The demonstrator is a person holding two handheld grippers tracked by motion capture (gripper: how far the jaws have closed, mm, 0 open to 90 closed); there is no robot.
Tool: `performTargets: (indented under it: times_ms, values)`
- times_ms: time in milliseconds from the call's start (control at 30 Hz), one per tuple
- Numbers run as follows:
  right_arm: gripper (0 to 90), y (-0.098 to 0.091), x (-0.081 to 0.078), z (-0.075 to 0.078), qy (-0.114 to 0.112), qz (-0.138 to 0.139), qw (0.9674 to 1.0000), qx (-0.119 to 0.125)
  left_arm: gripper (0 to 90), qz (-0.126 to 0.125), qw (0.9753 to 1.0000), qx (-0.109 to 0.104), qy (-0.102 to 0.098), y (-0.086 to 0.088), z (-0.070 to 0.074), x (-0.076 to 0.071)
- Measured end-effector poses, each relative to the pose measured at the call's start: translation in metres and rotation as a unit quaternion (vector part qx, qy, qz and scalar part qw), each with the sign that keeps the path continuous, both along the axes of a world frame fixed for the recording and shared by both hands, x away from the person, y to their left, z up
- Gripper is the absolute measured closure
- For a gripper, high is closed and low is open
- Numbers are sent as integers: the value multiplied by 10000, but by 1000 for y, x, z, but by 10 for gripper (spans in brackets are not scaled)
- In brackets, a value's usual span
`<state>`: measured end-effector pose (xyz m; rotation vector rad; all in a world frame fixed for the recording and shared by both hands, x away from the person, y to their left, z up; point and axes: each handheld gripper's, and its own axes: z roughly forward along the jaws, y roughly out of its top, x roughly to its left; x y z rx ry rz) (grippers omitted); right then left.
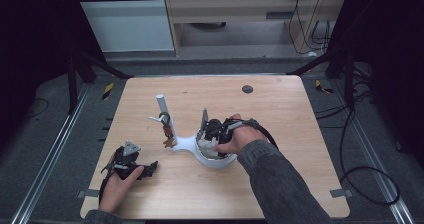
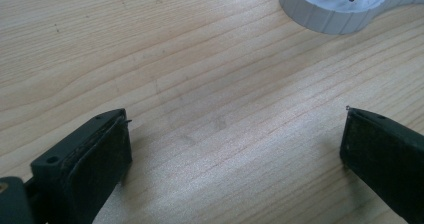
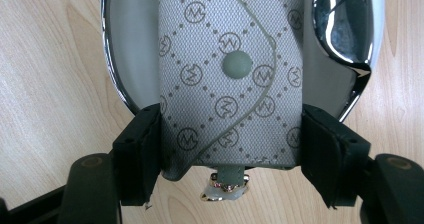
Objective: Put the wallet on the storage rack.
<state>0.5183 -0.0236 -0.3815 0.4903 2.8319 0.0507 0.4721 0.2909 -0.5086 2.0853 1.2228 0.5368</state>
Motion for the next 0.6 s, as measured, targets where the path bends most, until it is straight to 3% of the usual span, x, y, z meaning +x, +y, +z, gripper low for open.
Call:
performTargets:
  times_ms: [400, 467, 533, 600]
  values:
    - [311, 3, 2, -2, 24, -29, 10000, 14, 0, 1, 10000, -2, -3, 0, 0, 0]
    - [279, 3, 4, -2, -58, -70, 9998, 158, 0, 5, 10000, -14, -7, 0, 0, 0]
    - [190, 3, 4, 1, -111, -155, 9994, 302, 0, 3, 10000, -19, -5, 0, 0, 0]
    - [188, 3, 3, 3, -144, -171, 9990, 378, 0, 1, 10000, -18, -5, 0, 0, 0]
